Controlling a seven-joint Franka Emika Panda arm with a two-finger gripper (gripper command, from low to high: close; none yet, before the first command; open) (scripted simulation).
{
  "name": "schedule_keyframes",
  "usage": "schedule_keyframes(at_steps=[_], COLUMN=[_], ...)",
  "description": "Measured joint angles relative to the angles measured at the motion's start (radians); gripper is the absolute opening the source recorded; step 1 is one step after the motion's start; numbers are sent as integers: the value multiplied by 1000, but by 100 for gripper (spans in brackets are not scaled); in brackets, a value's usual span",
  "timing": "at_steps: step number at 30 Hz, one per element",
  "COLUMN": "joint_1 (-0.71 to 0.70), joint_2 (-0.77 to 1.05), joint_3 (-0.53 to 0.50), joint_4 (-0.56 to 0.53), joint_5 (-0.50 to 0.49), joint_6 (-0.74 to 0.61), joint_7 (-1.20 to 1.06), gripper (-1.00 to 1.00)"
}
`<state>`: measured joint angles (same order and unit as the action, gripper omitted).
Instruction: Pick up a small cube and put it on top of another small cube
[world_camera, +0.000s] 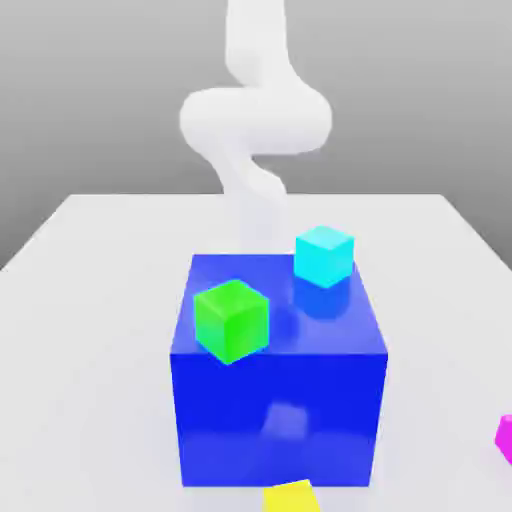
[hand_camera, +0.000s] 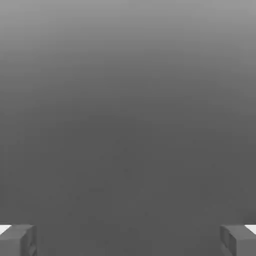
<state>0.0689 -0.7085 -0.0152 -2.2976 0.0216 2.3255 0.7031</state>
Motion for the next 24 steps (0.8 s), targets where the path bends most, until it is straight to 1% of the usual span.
schedule_keyframes(at_steps=[8,15,20,24], joint_1=[202,321,416,456], joint_2=[298,552,731,872], joint_3=[-26,12,55,81], joint_4=[8,15,18,21], joint_5=[74,122,108,57], joint_6=[82,152,206,251], joint_7=[-316,-576,-728,-822], gripper=[0,0,0,0])
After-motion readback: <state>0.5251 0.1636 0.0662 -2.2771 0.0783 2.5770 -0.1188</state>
